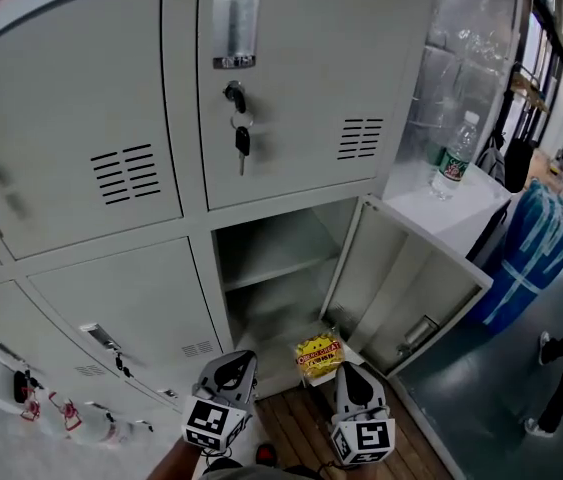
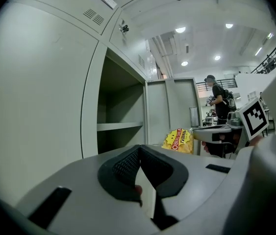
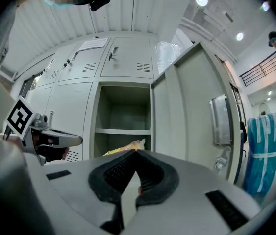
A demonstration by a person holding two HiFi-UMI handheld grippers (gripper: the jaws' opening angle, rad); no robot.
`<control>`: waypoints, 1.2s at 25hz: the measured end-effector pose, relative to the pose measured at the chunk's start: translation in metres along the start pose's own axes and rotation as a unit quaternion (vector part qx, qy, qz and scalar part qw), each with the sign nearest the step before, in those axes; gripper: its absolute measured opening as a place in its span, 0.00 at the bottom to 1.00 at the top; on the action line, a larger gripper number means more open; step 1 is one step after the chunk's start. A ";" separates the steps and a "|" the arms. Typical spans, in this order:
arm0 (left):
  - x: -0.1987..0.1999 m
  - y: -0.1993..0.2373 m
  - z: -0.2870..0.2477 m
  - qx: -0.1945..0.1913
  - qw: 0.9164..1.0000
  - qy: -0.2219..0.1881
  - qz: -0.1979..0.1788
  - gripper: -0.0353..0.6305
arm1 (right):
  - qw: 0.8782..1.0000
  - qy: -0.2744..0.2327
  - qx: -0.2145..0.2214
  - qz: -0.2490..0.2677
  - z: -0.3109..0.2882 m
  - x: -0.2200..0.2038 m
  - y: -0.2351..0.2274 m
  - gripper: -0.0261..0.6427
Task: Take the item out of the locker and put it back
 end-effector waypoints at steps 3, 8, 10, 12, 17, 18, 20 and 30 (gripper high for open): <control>0.000 -0.004 -0.001 -0.006 1.000 -0.001 -0.004 0.09 | 1.000 0.002 -0.009 -0.007 0.009 -0.006 -0.002 0.06; -0.002 -0.010 -0.002 -0.014 1.000 0.007 -0.004 0.09 | 1.000 0.003 -0.009 -0.009 0.010 -0.007 -0.006 0.06; -0.003 -0.010 -0.003 -0.013 1.000 0.006 -0.005 0.09 | 1.000 0.002 -0.008 -0.009 0.009 -0.007 -0.006 0.06; -0.003 -0.011 -0.004 -0.012 1.000 0.007 -0.004 0.09 | 1.000 0.002 -0.006 -0.011 0.008 -0.007 -0.007 0.06; -0.003 -0.009 -0.007 -0.006 1.000 0.008 -0.007 0.09 | 1.000 0.004 0.000 -0.014 0.004 -0.010 -0.006 0.06; -0.001 -0.009 -0.007 -0.005 1.000 0.008 -0.004 0.09 | 1.000 0.003 0.001 -0.014 0.003 -0.009 -0.005 0.06; 0.001 -0.009 -0.007 -0.004 1.000 0.005 -0.001 0.09 | 1.000 0.002 0.003 -0.014 0.002 -0.008 -0.005 0.06; 0.008 0.000 -0.007 0.012 1.000 -0.005 -0.006 0.09 | 1.000 -0.017 0.022 -0.012 -0.015 0.006 -0.005 0.06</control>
Point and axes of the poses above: the fingertips, and each gripper's own axes: z backward along the fingers, y to its left, x out of its top, the point moved 1 cm from there along z, backward along the fingers, and after that the axes turned 14 degrees about x, right-handed, at the moved point
